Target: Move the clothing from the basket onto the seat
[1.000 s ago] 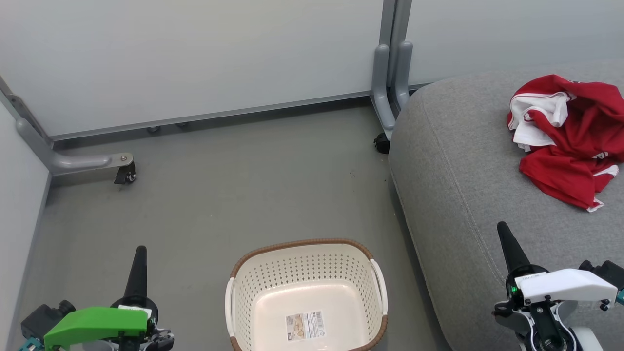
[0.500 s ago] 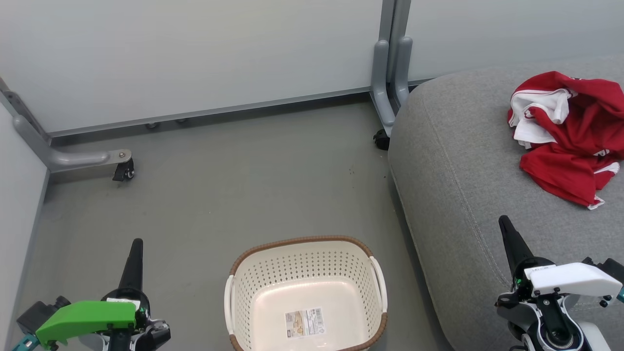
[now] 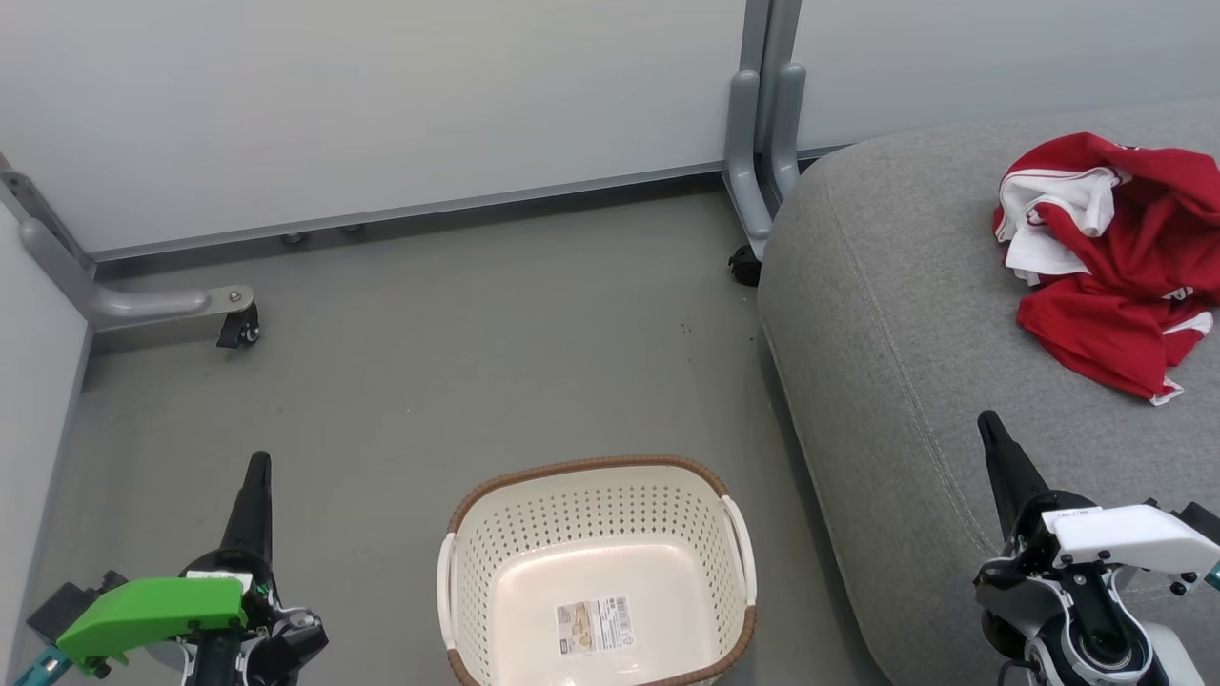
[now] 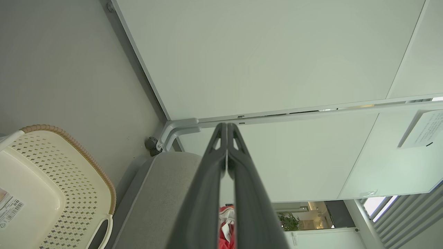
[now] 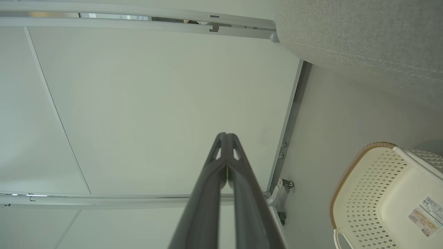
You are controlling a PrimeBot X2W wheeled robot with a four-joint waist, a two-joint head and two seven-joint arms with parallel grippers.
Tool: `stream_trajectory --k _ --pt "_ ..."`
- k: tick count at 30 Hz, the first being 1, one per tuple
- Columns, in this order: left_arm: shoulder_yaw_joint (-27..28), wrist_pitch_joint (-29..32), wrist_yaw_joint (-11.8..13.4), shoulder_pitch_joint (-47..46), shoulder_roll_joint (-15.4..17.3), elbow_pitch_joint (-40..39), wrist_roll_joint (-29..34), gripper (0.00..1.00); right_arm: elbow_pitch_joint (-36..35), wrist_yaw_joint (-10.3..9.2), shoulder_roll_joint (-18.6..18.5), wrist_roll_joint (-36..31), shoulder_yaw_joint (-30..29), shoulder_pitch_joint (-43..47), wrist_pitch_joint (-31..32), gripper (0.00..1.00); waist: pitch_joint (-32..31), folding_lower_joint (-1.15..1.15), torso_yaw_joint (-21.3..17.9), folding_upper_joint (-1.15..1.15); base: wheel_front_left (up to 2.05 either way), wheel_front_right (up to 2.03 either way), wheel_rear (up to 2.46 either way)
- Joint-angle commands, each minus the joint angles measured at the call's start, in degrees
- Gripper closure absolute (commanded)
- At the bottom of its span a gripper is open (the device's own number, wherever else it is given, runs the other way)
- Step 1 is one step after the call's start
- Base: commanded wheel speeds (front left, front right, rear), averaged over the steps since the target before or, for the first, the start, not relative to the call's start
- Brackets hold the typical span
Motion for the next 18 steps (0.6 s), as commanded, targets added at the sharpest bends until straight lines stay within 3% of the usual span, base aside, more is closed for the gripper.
stream_trajectory --k 1,18 --pt "0.30 0.44 -0.42 -1.37 0.21 0.12 -1.17 1.00 0.17 0.03 0.03 1.25 -0.26 -0.65 0.42 1.00 0.07 0.00 -0.01 0.00 0.00 0.00 0.00" --pt "1.37 1.86 -0.84 -2.36 -0.08 0.92 -5.20 1.00 0.71 0.02 0.25 5.39 -1.15 -1.33 1.74 1.00 0.58 0.00 -0.11 0.00 0.00 0.00 0.00"
